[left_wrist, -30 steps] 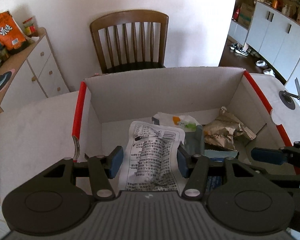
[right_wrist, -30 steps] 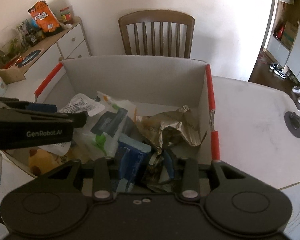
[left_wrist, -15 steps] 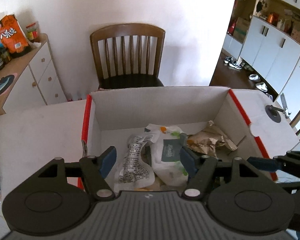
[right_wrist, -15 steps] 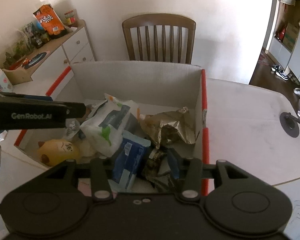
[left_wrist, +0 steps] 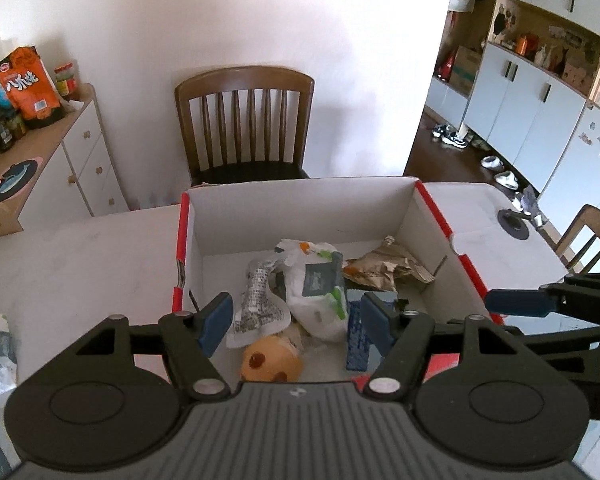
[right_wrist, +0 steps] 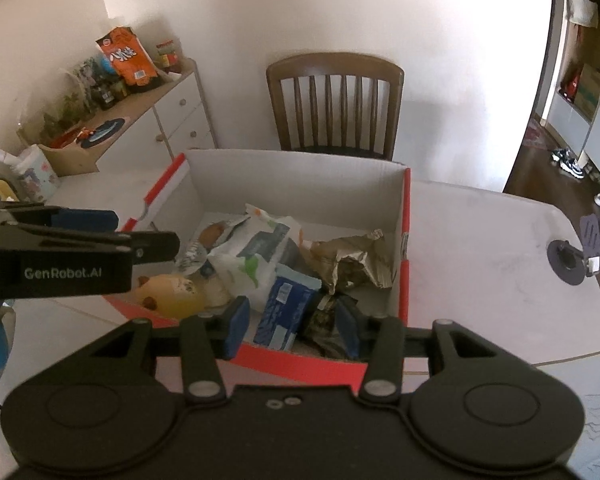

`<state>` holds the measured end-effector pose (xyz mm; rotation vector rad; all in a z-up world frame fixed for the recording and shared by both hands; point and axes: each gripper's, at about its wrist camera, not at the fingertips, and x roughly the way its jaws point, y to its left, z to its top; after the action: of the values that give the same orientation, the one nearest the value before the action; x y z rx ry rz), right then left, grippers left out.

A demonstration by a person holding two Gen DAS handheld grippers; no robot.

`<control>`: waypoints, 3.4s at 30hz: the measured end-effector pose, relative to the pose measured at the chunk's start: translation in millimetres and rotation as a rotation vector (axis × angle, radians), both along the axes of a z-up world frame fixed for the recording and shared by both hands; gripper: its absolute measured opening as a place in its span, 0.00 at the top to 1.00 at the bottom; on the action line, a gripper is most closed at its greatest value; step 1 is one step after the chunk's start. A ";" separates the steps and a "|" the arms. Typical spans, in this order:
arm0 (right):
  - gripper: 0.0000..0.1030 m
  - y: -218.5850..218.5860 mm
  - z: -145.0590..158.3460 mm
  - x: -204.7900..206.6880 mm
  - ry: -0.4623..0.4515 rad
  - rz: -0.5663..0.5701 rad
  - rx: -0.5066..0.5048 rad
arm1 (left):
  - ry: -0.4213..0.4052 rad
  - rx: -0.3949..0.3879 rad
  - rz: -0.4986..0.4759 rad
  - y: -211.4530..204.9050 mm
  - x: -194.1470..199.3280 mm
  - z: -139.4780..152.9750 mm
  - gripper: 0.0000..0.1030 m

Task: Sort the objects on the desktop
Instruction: 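Lower both grippers into the box and open them to release the items, then withdraw both grippers from the box toward the green stick and white cable, then grasp the pale green stick with the left gripper while the right gripper grasps the white USB cable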

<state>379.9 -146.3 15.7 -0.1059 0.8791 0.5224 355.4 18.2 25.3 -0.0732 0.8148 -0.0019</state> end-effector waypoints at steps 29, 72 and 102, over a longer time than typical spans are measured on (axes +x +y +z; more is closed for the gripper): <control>0.50 -5.6 14.3 -95.9 -0.054 0.140 0.008 | 0.005 -0.041 -0.073 -2.2 -106.2 8.7 0.33; 0.44 40.8 -104.5 -151.1 0.073 0.134 -0.104 | 0.264 0.002 -0.070 16.6 -122.4 -131.3 0.02; 0.60 15.1 -115.3 -126.8 0.042 0.142 -0.185 | 0.215 0.006 -0.106 -1.7 -131.5 -142.2 0.11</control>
<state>253.1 -131.2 -99.5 -0.3286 0.9641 0.5766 223.8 16.5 -117.0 -0.0242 1.0326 -0.0930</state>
